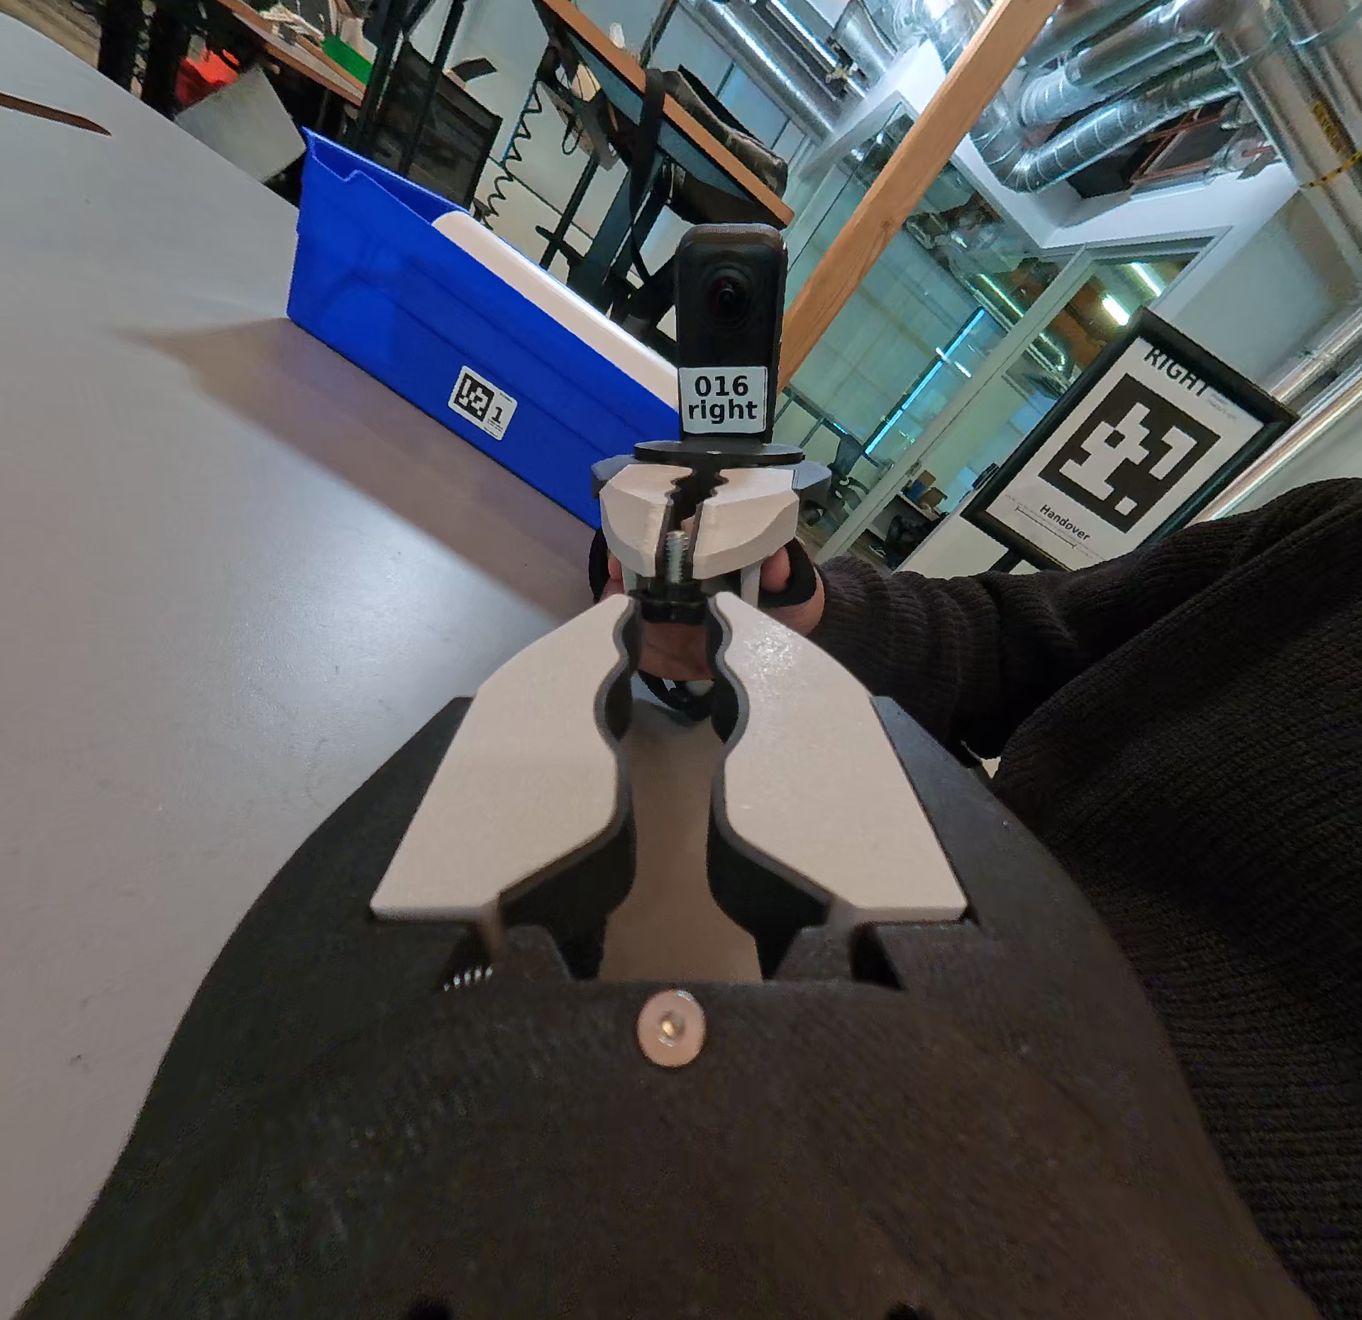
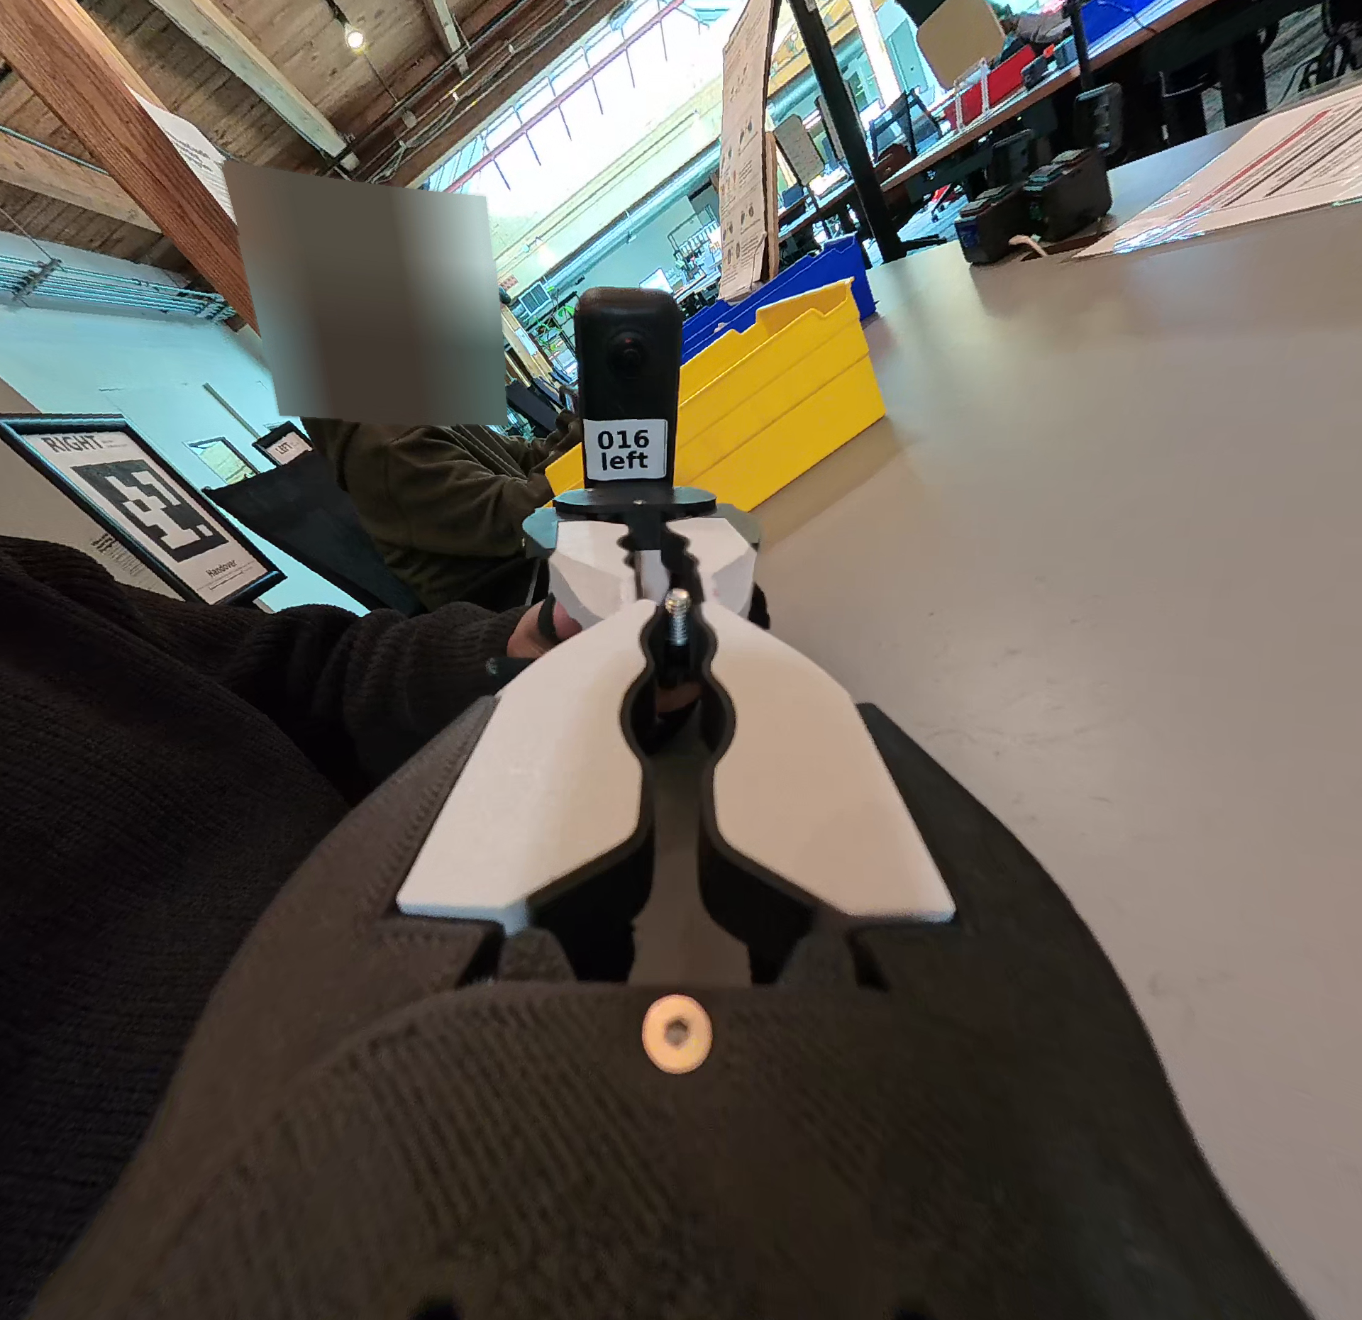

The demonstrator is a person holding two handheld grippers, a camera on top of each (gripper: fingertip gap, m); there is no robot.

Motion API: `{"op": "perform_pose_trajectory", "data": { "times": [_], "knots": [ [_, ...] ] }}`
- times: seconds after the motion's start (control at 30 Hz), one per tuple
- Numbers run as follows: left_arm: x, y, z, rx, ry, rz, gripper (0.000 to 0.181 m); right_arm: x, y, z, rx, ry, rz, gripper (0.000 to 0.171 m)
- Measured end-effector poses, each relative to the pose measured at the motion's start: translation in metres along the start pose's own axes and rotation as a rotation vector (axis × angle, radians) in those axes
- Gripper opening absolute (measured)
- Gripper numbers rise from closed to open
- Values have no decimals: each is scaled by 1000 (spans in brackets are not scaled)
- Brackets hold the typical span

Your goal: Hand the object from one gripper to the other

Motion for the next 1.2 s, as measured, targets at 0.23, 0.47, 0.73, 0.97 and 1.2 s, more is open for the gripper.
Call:
{"op": "perform_pose_trajectory", "data": {
  "times": [0.23,0.47,0.73,0.97,1.2],
  "knots": [
    [0,1,0,-16,-5,2,16,0,0,0,-5,1,5,6],
    [0,1,1,-26,-13,5,16,0,0,0,-18,3,15,6],
    [5,-5,2,40,34,13,16,2,-1,3,-18,33,20,20],
    [11,-11,5,133,124,1,16,3,2,4,-20,35,0,18],
    [7,-6,4,112,109,-31,16,1,1,1,10,6,-14,17]
  ]
}}
Point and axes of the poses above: each gripper's, where its closed fingertips meet, x back along the fingers, z out of its top, y = z × x across the jaws, the point moved 7 cm from there along x, back along the fingers, and after that the axes turned 11 degrees about -x, right-handed, at the moved point
